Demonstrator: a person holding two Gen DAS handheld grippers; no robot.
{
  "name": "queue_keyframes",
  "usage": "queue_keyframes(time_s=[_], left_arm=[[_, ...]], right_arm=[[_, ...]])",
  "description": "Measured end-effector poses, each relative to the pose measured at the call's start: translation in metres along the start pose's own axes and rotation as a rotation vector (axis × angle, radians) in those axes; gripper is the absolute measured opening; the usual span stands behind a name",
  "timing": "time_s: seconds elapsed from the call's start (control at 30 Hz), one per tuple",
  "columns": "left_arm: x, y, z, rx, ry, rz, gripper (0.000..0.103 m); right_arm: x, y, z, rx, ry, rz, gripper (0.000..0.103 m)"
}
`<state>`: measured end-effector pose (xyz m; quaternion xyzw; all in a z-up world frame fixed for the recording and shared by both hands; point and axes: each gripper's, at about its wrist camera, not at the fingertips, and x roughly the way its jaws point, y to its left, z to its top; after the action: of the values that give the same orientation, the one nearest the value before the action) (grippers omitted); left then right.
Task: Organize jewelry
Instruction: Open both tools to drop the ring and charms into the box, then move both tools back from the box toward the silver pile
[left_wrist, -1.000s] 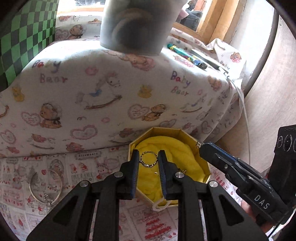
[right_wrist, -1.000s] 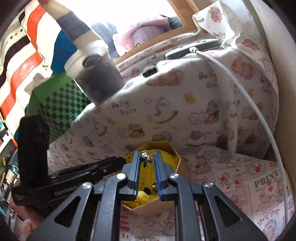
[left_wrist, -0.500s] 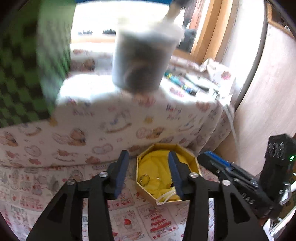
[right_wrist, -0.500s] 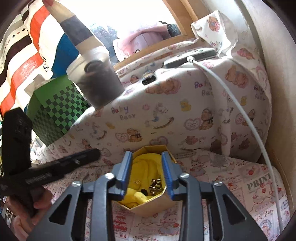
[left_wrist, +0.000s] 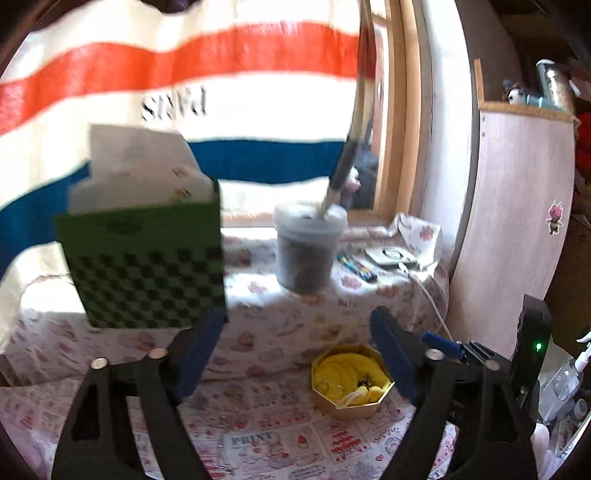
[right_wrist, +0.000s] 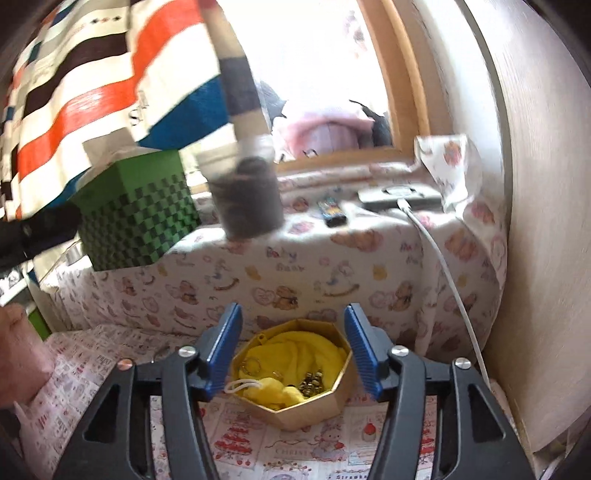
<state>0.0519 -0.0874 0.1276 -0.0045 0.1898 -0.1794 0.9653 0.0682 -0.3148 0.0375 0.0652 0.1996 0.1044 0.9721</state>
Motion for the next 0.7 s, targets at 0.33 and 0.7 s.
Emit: queue_keyframes(time_s=[0.33,0.7], left_arm=[[-0.015,0.022,-0.024,0.006,-0.011,0.13,0.092],[-0.023,0.059,-0.053,-0.019,0.011,0.242,0.099]], right_arm=[[-0.008,0.024,-0.002,-0.052,-0.013,0.013,0.075],[-0.003,0.034,-0.01,-0.062,-0.011,-0.012,0.101]])
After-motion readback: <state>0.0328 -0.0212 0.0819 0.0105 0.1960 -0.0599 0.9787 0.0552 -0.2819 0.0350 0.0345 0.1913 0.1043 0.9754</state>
